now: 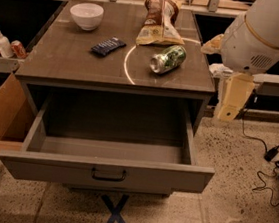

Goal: Place green can into top drawer

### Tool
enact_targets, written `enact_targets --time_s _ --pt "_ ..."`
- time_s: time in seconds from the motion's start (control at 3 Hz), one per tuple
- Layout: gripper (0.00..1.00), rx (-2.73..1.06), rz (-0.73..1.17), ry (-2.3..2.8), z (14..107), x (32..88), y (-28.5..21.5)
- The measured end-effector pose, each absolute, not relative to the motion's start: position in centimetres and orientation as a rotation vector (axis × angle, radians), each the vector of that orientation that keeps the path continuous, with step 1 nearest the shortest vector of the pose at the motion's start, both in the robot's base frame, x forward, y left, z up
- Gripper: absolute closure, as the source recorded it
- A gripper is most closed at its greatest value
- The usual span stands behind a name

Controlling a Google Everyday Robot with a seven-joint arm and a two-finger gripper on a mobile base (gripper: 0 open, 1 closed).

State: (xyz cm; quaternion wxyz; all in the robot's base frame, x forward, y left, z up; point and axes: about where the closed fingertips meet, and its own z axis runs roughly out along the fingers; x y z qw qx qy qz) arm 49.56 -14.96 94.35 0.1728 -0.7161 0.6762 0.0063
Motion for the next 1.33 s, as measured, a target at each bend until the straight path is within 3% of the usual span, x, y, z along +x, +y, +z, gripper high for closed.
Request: enact_targets --time_s 0.67,1.33 --pt "0.0 -2.128 -0.074 1.659 92.5 56.0 -15.4" --pt "0.0 -2.191 -0.048 1.565 90.5 63.0 -14.5"
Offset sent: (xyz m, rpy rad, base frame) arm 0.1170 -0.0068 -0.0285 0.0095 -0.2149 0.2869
